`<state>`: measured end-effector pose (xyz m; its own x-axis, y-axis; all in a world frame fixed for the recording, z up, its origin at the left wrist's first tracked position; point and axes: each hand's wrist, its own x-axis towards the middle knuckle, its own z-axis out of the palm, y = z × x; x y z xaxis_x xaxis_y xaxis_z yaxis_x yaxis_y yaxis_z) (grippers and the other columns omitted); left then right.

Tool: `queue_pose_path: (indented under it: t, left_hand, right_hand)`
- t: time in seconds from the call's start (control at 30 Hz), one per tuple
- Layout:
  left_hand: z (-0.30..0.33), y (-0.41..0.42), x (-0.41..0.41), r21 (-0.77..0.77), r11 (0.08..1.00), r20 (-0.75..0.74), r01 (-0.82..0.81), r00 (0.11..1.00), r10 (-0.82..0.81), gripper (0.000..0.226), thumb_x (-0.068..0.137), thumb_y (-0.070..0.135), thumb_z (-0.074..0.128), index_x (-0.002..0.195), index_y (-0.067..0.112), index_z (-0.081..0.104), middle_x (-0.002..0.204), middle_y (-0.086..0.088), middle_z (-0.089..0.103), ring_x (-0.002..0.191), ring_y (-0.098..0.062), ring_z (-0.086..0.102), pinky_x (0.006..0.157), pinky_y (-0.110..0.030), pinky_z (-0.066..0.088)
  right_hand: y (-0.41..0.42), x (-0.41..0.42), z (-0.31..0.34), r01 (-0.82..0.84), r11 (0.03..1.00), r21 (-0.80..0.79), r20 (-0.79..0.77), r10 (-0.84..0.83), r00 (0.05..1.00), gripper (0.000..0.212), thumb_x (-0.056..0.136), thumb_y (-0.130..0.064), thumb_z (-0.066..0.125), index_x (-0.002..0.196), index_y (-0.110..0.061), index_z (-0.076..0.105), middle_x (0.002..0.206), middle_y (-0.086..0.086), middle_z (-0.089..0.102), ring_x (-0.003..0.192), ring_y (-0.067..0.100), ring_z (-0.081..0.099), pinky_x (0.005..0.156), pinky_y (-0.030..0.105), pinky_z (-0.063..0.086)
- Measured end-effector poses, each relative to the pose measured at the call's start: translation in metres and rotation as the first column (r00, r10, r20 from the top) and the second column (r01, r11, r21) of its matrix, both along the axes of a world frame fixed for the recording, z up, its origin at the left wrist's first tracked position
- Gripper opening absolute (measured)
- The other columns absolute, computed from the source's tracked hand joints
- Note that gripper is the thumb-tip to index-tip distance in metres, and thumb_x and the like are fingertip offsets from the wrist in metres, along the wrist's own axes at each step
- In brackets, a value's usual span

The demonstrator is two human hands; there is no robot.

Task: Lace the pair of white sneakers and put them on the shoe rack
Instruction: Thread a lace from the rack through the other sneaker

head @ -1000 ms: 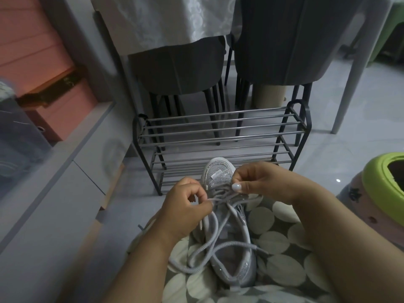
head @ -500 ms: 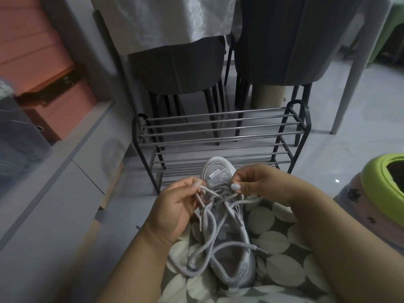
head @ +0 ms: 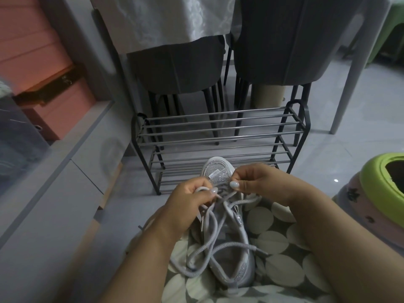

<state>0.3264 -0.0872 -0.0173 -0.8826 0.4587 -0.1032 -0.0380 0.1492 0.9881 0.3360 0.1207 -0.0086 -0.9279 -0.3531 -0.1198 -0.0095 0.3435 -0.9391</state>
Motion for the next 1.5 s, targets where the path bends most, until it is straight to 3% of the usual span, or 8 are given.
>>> queue_pose_path:
  t: [0.13,0.33,0.57,0.77,1.03,1.2,1.4,1.5]
  left_hand:
    - [0.0,0.0,-0.001,0.235,0.958,0.206,-0.166,0.971,0.118,0.027,0.088,-0.006,0.044,0.062,0.002,0.045,0.054,-0.009,0.054,0.052,-0.016,0.049,0.049,-0.019,0.044]
    - [-0.007,-0.008,-0.004,0.369,0.884,0.223,-0.287,0.951,0.215,0.017,0.056,0.001,0.048,0.042,0.01,0.044,0.049,-0.009,0.046,0.05,-0.016,0.048,0.053,-0.023,0.042]
    - [-0.002,-0.004,0.004,0.003,0.987,-0.037,-0.162,0.986,0.162,0.007,0.059,0.011,0.051,0.065,0.009,0.053,0.051,-0.002,0.046,0.046,-0.012,0.043,0.045,-0.021,0.036]
    - [-0.003,-0.009,0.004,-0.398,0.914,-0.292,-0.079,0.955,-0.045,0.025,0.079,0.032,0.07,0.063,0.019,0.056,0.047,0.011,0.041,0.045,-0.008,0.035,0.051,-0.024,0.032]
    - [-0.005,-0.016,0.004,0.119,0.993,0.088,0.01,0.996,-0.02,0.028,0.085,0.031,0.057,0.058,0.023,0.058,0.057,-0.001,0.046,0.054,-0.013,0.04,0.056,-0.025,0.037]
    - [-0.005,-0.011,0.0,-0.117,0.991,-0.098,-0.067,0.994,0.056,0.03,0.089,0.028,0.065,0.062,0.02,0.055,0.049,0.009,0.04,0.048,-0.007,0.031,0.05,-0.023,0.028]
    - [-0.005,-0.021,-0.002,-0.011,1.0,-0.037,-0.016,0.999,0.016,0.029,0.071,0.039,0.078,0.078,0.017,0.061,0.065,-0.001,0.049,0.061,-0.011,0.045,0.061,-0.022,0.04]
    - [-0.004,-0.025,-0.003,-0.049,0.991,-0.02,0.125,0.992,-0.126,0.039,0.061,0.027,0.083,0.091,0.014,0.061,0.067,0.009,0.059,0.066,-0.006,0.055,0.063,-0.019,0.048]
  right_hand:
    - [0.001,0.0,-0.001,0.003,1.0,0.016,0.0,-0.003,1.0,0.022,0.075,-0.041,0.061,0.074,-0.018,0.063,0.064,-0.012,0.059,0.064,0.005,0.052,0.071,0.026,0.043]
    - [0.003,0.001,-0.002,0.01,1.0,0.004,-0.001,-0.01,1.0,0.034,0.073,-0.051,0.063,0.073,-0.018,0.061,0.065,-0.007,0.053,0.064,0.01,0.045,0.068,0.025,0.039]
    - [-0.003,0.001,0.003,-0.006,0.988,0.153,0.009,0.004,1.0,0.022,0.086,-0.03,0.065,0.081,-0.009,0.06,0.07,-0.002,0.056,0.066,0.011,0.048,0.067,0.028,0.04]
    - [-0.008,0.003,0.01,-0.041,0.939,0.343,-0.056,0.064,0.996,0.021,0.085,-0.037,0.066,0.07,-0.025,0.059,0.061,-0.012,0.051,0.058,0.004,0.043,0.06,0.023,0.037]
    - [-0.005,0.006,0.015,0.014,0.979,0.204,-0.018,-0.011,1.0,0.018,0.086,-0.023,0.066,0.068,-0.023,0.063,0.054,-0.016,0.058,0.053,-0.003,0.048,0.056,0.014,0.039]
    - [-0.004,0.004,0.016,0.05,0.984,0.173,-0.009,-0.049,0.999,0.017,0.086,-0.027,0.065,0.071,-0.02,0.063,0.057,-0.015,0.06,0.055,-0.002,0.05,0.059,0.016,0.04]
    - [-0.006,0.003,0.011,0.106,0.98,0.167,-0.035,-0.101,0.994,0.014,0.082,-0.028,0.069,0.075,-0.018,0.064,0.072,-0.001,0.066,0.066,0.008,0.058,0.068,0.027,0.046]
    - [-0.01,0.006,0.015,0.157,0.963,0.22,-0.224,-0.107,0.969,0.012,0.08,-0.02,0.074,0.076,-0.022,0.063,0.084,-0.004,0.06,0.067,-0.005,0.051,0.064,0.011,0.041]
